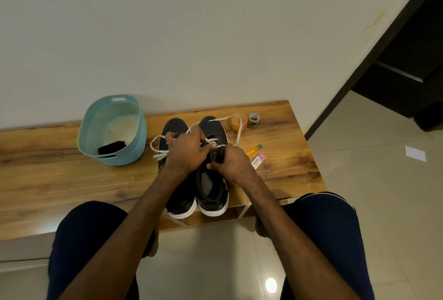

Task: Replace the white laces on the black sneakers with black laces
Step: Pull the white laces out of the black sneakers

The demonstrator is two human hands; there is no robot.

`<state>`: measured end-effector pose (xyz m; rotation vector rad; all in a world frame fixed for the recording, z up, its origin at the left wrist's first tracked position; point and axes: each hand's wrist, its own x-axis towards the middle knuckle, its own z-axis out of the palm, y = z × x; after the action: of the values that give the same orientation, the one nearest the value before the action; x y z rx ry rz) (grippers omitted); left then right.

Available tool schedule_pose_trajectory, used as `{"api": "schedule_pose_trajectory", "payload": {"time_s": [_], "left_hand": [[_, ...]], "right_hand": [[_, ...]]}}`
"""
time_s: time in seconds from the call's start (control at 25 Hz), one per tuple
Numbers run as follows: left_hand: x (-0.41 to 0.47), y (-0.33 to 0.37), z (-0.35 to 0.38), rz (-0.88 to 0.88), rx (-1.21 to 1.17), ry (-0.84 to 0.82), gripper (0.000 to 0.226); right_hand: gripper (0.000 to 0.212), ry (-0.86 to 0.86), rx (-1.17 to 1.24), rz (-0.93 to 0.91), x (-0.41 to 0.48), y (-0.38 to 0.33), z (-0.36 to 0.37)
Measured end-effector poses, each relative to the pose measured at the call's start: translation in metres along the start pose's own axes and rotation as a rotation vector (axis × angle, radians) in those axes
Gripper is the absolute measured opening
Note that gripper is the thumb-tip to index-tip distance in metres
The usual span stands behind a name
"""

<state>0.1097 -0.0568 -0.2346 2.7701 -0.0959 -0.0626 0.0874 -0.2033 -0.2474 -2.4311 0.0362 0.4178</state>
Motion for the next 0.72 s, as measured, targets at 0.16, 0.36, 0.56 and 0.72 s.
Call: {"api": "schedule_pose_trajectory", "payload": {"time_s": [0.16, 0.36, 0.56, 0.72], "left_hand": [[0.005, -0.005, -0.003, 0.037, 0.035, 0.057, 0.024], [0.007, -0.006, -0.024, -0.142, -0.493, 0.080, 0.052], [-0.002, -0.006, -0.025, -0.013, -0.129, -0.084, 0.044], [0.002, -0.015, -0.046, -0.117, -0.776, 0.159, 0.047]], "right_hand": [[0.055, -0.010, -0.003, 0.009, 0.000, 0.000, 0.000], [0.052, -0.011, -0.012, 0.014, 0.000, -0.001, -0.001], [0.053, -0.020, -0.038, 0.022, 0.000, -0.003, 0.000], [0.056, -0.027, -0.045, 0.035, 0.000, -0.002, -0.002]]}}
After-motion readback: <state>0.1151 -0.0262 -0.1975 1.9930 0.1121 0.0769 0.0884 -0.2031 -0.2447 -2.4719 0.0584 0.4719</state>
